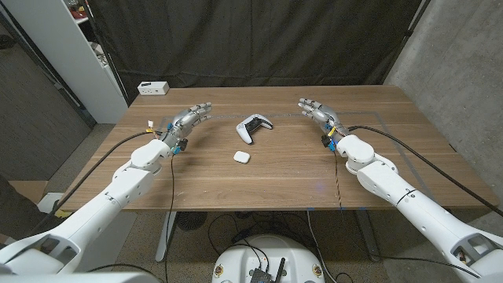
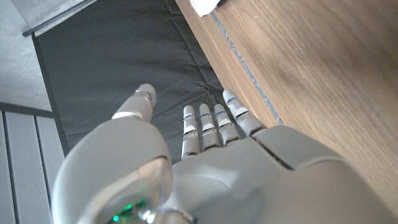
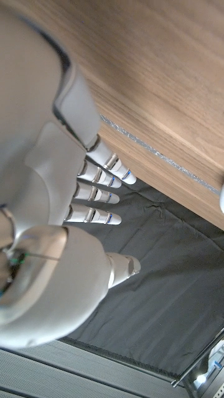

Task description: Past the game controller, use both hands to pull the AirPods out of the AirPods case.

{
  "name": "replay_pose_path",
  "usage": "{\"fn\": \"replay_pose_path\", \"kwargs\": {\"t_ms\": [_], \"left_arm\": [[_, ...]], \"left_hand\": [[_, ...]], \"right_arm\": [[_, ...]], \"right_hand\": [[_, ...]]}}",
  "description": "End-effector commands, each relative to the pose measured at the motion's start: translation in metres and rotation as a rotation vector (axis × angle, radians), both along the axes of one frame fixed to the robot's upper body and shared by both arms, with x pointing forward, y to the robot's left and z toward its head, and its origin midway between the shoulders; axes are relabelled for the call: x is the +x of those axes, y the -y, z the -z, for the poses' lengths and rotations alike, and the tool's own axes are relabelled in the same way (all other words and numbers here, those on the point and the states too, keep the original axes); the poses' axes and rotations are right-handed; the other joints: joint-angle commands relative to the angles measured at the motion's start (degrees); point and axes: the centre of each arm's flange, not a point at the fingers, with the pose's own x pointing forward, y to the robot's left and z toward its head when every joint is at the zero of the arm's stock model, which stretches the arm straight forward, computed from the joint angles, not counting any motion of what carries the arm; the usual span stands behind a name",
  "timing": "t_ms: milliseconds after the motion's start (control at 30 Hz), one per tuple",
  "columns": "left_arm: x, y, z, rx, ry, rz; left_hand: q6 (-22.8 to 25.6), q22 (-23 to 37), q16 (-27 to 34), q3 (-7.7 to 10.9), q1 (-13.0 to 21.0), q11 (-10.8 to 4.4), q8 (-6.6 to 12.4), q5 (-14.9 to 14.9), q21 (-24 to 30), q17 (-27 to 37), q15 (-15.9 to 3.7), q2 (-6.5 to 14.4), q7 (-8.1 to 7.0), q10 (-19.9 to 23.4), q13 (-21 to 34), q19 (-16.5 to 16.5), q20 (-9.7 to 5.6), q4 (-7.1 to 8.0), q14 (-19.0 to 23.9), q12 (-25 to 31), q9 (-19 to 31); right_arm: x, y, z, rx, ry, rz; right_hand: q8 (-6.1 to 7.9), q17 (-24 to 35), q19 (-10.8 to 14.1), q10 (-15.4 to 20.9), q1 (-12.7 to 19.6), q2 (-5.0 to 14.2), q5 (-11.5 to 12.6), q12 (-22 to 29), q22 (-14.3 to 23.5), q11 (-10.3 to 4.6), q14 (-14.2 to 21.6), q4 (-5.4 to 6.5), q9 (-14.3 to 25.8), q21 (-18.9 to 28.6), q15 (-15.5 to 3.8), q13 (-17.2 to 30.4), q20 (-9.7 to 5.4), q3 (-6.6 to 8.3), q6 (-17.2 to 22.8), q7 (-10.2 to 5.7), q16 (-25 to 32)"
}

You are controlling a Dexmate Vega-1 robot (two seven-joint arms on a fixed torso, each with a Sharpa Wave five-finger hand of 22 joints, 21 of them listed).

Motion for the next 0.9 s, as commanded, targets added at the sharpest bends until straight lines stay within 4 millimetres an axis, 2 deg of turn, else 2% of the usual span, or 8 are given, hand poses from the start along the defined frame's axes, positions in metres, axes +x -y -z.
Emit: {"fn": "replay_pose_path", "kwargs": {"t_ms": [33,233,367,433,500,633,767,900], "left_arm": [[-0.016,-0.005,0.001,0.294,-0.033,-0.070],[-0.021,0.001,0.004,0.441,-0.040,-0.108],[-0.022,0.006,0.002,0.559,-0.052,-0.128],[-0.022,0.009,0.000,0.614,-0.055,-0.126],[-0.021,0.012,-0.002,0.659,-0.059,-0.124],[-0.018,0.023,-0.005,0.742,-0.058,-0.090],[-0.019,0.033,-0.003,0.794,-0.043,-0.072],[-0.018,0.035,-0.002,0.846,-0.065,-0.056]], "left_hand": [[3.09,0.22,-0.47,-4.33,-0.25,0.03,0.80,4.07,-2.86,0.39,0.73,-5.44,-3.58,-3.03,0.73,-3.42,0.28,0.02,-5.80,-0.54,0.26],[7.20,0.23,-0.33,-5.78,1.14,0.36,1.86,7.25,-4.11,0.42,1.79,-5.89,-5.47,-5.53,0.79,-5.07,1.00,0.09,-8.77,-0.98,0.34],[9.12,0.24,-0.32,-6.13,3.37,-0.64,2.05,9.48,-4.50,0.36,2.06,-5.49,-7.01,-6.99,0.58,-5.50,1.32,-0.28,-10.42,-1.28,0.25],[8.97,0.24,-0.44,-6.22,4.04,-0.47,1.82,10.12,-4.59,0.34,2.41,-5.36,-7.33,-7.34,0.50,-5.65,1.39,-0.38,-11.24,-1.34,0.22],[8.05,0.27,-0.52,-6.47,6.14,0.91,0.94,12.11,-4.81,0.30,3.39,-4.80,-7.88,-9.09,0.26,-6.16,1.61,-0.50,-13.37,-1.70,0.19],[6.50,0.27,-0.49,-6.76,7.84,1.24,0.05,13.60,-5.09,0.25,4.02,-4.39,-8.10,-10.49,0.04,-7.01,1.53,-0.54,-14.91,-1.89,0.23],[9.66,0.28,-0.16,-7.33,8.83,1.25,1.27,14.82,-5.08,0.20,4.29,-4.03,-7.47,-10.76,-0.18,-7.33,2.13,-0.22,-15.24,-1.63,0.62],[9.80,0.28,-0.13,-7.55,9.06,0.92,1.31,15.14,-5.05,0.19,4.36,-3.98,-7.65,-10.93,-0.25,-7.37,2.34,-0.13,-15.37,-1.60,0.78]], "right_arm": [[-0.011,-0.007,0.008,-0.048,0.012,0.050],[-0.012,-0.004,0.008,-0.053,0.024,0.060],[-0.015,-0.002,0.009,-0.041,0.034,0.064],[-0.016,0.000,0.010,-0.042,0.037,0.063],[-0.017,0.001,0.011,-0.035,0.040,0.064],[-0.021,0.004,0.014,-0.024,0.053,0.067],[-0.023,0.004,0.016,-0.018,0.060,0.070],[-0.025,0.004,0.018,-0.012,0.067,0.073]], "right_hand": [[-0.16,0.30,-0.27,-0.07,0.59,-0.39,-0.03,0.40,0.21,-0.36,-0.14,-0.47,0.27,-0.14,-2.08,0.20,0.08,0.13,-0.22,0.20,0.11],[-0.24,0.31,-0.62,-0.33,0.69,-0.51,0.09,0.35,0.21,-0.32,-0.45,-0.50,0.28,-0.20,-2.11,0.23,0.19,0.11,-0.32,-0.19,0.05],[-0.28,0.34,-0.76,-0.35,0.65,-0.52,0.15,0.37,0.21,-0.31,-0.59,-0.43,0.28,-0.21,-2.10,0.26,0.25,0.07,-0.37,-0.26,0.05],[-0.29,0.36,-0.81,-0.33,0.61,-0.49,0.16,0.39,0.21,-0.33,-0.59,-0.38,0.28,-0.21,-2.08,0.26,0.26,0.06,-0.39,-0.24,0.08],[-0.29,0.38,-0.84,-0.34,0.55,-0.47,0.18,0.39,0.21,-0.31,-0.64,-0.32,0.29,-0.21,-2.13,0.27,0.25,0.05,-0.39,-0.21,0.08],[-0.31,0.44,-1.06,-0.32,0.35,-0.37,0.22,0.43,0.22,-0.27,-0.80,-0.14,0.29,-0.24,-2.15,0.29,0.35,-0.01,-0.38,0.02,0.10],[-0.31,0.48,-1.11,-0.39,0.23,-0.28,0.25,0.42,0.22,-0.22,-0.98,-0.02,0.30,-0.22,-2.15,0.31,0.35,-0.03,-0.37,0.16,0.09],[-0.33,0.54,-1.28,-0.48,0.07,-0.16,0.28,0.42,0.22,-0.18,-1.14,0.13,0.30,-0.24,-2.15,0.33,0.48,-0.05,-0.36,0.25,0.11]]}}
